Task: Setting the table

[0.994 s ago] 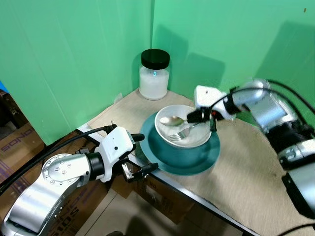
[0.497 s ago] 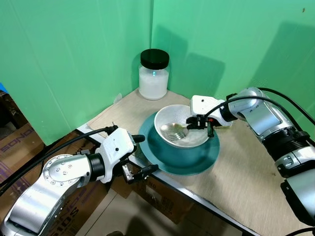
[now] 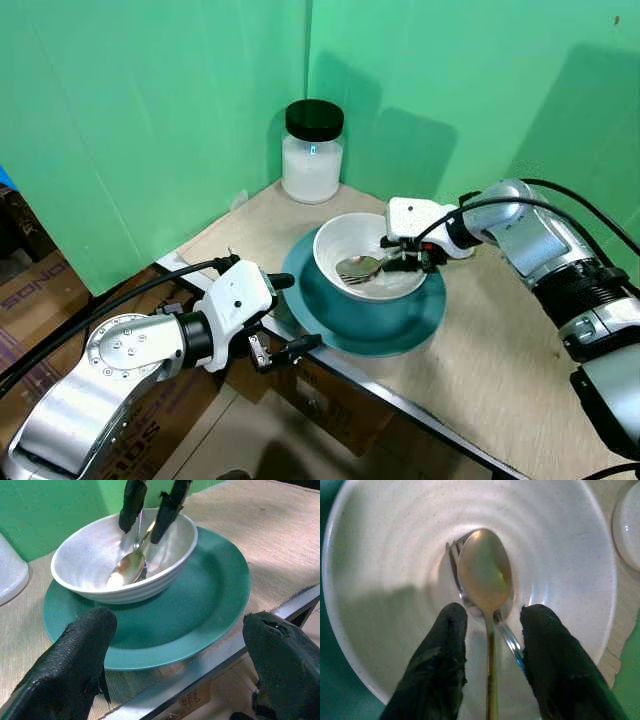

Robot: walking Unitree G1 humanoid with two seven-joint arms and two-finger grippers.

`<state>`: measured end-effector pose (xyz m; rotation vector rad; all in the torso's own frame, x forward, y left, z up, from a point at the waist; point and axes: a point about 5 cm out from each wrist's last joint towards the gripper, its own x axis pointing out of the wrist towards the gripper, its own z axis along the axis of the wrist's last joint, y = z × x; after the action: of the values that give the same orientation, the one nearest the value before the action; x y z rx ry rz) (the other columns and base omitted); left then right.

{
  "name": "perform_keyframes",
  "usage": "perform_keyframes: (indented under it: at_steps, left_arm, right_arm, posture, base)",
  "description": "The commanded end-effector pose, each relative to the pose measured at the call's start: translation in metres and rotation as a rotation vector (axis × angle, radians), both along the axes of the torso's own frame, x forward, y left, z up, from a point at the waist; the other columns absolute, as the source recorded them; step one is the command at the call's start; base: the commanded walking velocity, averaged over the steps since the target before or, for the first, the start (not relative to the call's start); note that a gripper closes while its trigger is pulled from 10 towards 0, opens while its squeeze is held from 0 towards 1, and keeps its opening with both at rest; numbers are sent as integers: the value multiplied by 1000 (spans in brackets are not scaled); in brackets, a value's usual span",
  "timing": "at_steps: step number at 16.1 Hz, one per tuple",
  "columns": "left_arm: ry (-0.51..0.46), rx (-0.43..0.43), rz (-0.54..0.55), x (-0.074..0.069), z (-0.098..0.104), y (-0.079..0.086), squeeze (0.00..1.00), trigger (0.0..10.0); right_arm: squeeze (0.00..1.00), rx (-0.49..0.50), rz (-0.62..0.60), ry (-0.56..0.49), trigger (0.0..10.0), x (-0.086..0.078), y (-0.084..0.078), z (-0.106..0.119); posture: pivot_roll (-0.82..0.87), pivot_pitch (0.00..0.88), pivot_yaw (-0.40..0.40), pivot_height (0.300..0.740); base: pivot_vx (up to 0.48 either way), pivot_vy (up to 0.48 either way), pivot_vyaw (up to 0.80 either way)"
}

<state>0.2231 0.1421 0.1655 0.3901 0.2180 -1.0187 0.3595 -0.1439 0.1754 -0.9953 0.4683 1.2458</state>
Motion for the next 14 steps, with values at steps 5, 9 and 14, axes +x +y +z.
perform_keyframes:
  at_steps: [5,9,14]
  left_arm:
    - [1,13,-1,0,-2,0,0,10000]
    - [1,12,-5,0,-2,-1,0,10000]
    - [2,13,-9,0,-2,-1,0,10000]
  right_arm:
    - [0,-47,-10,39,3098,0,-4,-5]
    - [0,-48,-33,65,1490,0,-6,-8]
    - [0,-52,-56,61,1608,1,-5,-10]
  posture:
    - [-28,6,-52,740]
    - [-30,6,-50,740]
    - [-28,6,-49,740]
  base:
    - [0,0,0]
    - [0,0,0]
    - [0,0,0]
